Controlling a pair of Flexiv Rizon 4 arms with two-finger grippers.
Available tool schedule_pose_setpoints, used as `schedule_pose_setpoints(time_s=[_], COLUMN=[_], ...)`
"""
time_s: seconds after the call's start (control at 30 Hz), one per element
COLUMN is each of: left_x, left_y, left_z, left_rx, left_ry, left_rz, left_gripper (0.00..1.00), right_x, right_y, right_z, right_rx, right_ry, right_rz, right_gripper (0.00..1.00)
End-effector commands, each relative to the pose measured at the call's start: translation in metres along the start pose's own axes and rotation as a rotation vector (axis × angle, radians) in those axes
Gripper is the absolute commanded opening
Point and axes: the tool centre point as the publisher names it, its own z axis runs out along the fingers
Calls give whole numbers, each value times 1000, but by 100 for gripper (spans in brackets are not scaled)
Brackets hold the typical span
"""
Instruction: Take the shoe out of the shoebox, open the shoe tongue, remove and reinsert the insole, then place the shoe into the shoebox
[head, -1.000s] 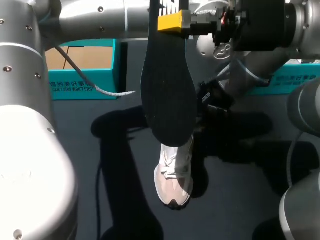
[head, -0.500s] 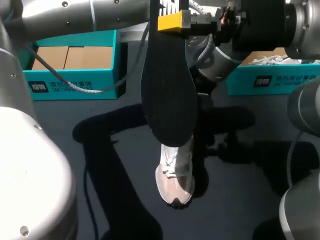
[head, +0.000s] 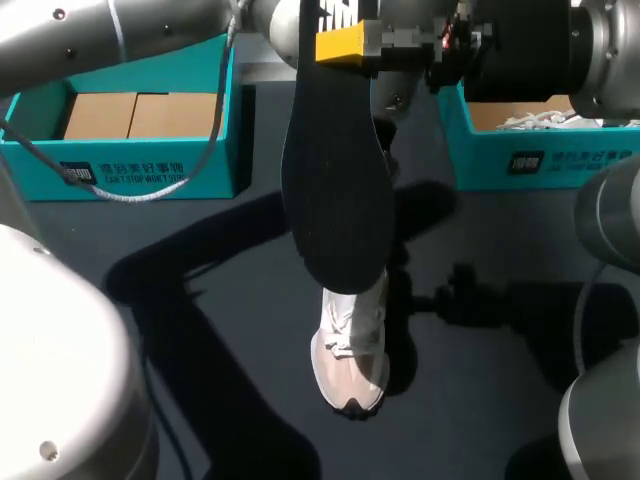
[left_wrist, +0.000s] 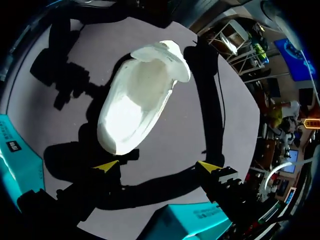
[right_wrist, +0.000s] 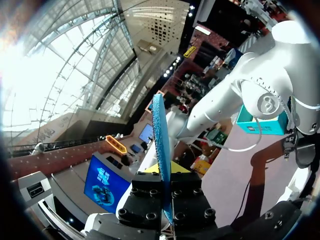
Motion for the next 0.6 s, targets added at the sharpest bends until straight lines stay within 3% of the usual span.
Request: schedule_pose_setpoints(time_s=[0.03,0.4,0.6], left_x=[15,44,50], left_y=[4,8,14], left_z=[-7,-45,-56], left_rx=[3,-59,-62], left_ry=[-220,-373,-381], left_rz=[-11,-86,-95], left_gripper=[100,100,100], right_x=[0,0,0], right_y=[2,2,2], right_z=[5,5,5], right_rx=[0,0,0], right_ry=[-1,-1,-1], right_rz=[2,2,2], right_gripper=[0,0,0])
